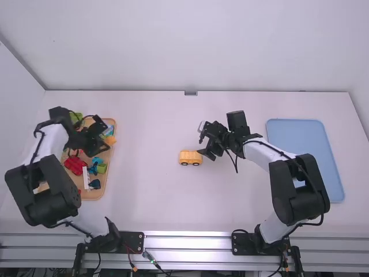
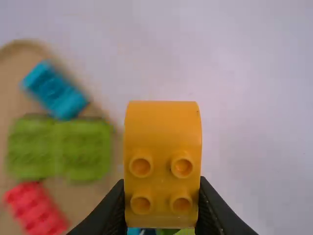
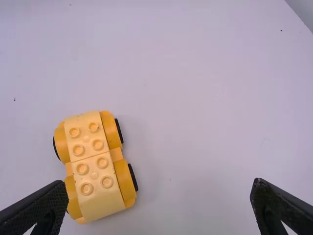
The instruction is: Assemble lego blocks to make yellow taxi
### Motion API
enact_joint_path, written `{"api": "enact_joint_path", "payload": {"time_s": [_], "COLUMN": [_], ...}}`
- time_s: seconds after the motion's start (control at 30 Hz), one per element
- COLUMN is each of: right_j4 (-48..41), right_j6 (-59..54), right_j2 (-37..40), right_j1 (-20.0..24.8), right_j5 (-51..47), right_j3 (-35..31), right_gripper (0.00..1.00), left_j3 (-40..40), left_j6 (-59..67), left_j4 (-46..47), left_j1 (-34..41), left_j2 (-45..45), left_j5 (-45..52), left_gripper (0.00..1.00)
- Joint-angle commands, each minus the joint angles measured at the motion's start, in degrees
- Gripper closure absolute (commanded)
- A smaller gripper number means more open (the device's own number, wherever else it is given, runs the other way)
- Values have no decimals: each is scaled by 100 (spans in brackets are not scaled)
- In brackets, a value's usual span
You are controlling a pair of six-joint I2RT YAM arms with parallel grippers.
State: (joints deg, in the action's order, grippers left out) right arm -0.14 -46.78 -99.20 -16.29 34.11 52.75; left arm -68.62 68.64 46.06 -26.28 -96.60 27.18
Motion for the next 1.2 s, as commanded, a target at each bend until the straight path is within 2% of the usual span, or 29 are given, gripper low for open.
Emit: {"api": "enact_joint_path", "payload": {"time_s": [0.0, 0.23, 0.4, 0.53, 0.9, 1.17], "right_j4": [-9, -83, -186, -181, -199, -203], "right_j6": [28, 50, 48, 48, 46, 48], "right_j2": [138, 138, 138, 138, 138, 138], "right_j1": [-39, -20, -24, 17, 17, 17], "right_j5": [50, 55, 31, 52, 52, 55], "right_j3": [59, 55, 55, 55, 55, 55], "right_gripper": [1, 1, 1, 1, 1, 1], "left_j3": [184, 549, 590, 573, 579, 579], "left_j6": [881, 739, 597, 511, 748, 407], "left_j4": [13, -859, -1075, -1360, -1423, -1764], "left_j1": [568, 2184, 2992, 3265, 3335, 3521], "left_j2": [70, 46, -212, -566, -1016, -1408], "left_j5": [31, -431, -739, -721, -337, -774], "left_gripper": [90, 91, 97, 98, 97, 98]}}
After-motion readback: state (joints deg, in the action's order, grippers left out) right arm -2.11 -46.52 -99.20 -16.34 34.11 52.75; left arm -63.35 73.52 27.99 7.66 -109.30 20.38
